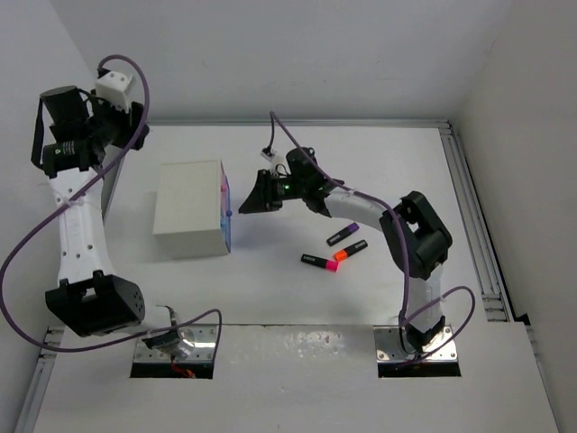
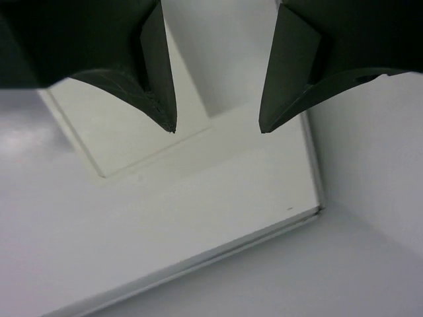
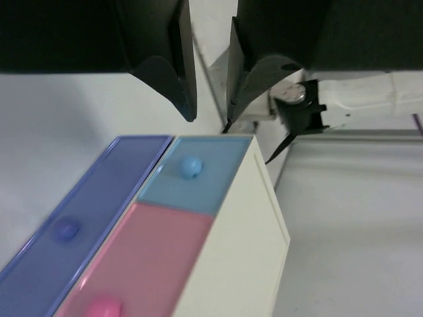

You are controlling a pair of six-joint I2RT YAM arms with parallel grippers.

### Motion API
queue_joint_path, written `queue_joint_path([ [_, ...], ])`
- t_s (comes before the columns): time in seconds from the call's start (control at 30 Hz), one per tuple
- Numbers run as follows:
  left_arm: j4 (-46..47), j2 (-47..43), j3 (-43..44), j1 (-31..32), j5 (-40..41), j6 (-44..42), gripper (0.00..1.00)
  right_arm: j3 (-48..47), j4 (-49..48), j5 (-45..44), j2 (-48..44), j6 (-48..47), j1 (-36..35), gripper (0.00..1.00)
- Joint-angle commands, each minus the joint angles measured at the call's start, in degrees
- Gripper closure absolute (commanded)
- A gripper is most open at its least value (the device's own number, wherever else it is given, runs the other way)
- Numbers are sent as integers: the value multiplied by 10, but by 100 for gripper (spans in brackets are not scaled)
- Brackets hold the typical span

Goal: Sort the stationery into containers
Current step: Open the drawer in the storage box.

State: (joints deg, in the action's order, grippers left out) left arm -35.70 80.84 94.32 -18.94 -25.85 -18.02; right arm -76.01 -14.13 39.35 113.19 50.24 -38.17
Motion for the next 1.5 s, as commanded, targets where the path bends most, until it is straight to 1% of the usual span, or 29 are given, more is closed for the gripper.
queue_joint_path([
  [0.0, -119, -7, -44, 29, -96, -61, 41, 37, -85, 37, 3, 112, -31, 76],
  [0.1, -125, -44, -102, 44, -85, -74, 42, 36, -87, 35, 12, 115, -50, 76],
  [0.17, -125, -62, -123, 59, -62, -76, 41, 25, -91, 33, 26, 125, -55, 73],
  [0.23, -130, -80, -148, 67, -58, -76, 41, 14, -105, 30, 42, 137, -60, 72],
  [0.37, -133, -107, -186, 82, -38, -83, 41, -2, -111, 22, 63, 145, -63, 71],
  [0.6, -142, -111, -207, 105, -47, -93, 41, -29, -121, 14, 93, 153, -61, 70],
  [0.73, -149, -109, -209, 114, -30, -90, 41, -40, -128, 11, 105, 159, -60, 68],
  [0.83, -161, -108, -219, 108, -17, -83, 41, -41, -135, 11, 108, 166, -61, 66],
  [0.93, -177, -103, -228, 95, -20, -77, 41, -40, -134, 13, 108, 164, -60, 65],
  [1.17, -226, -82, -223, 87, 32, -73, 44, -27, -133, 13, 100, 163, -53, 65],
  [1.33, -256, -78, -235, 83, 42, -79, 44, -34, -121, 8, 103, 154, -50, 65],
  [1.47, -267, -69, -245, 80, 66, -80, 44, -37, -121, 6, 107, 157, -50, 65],
])
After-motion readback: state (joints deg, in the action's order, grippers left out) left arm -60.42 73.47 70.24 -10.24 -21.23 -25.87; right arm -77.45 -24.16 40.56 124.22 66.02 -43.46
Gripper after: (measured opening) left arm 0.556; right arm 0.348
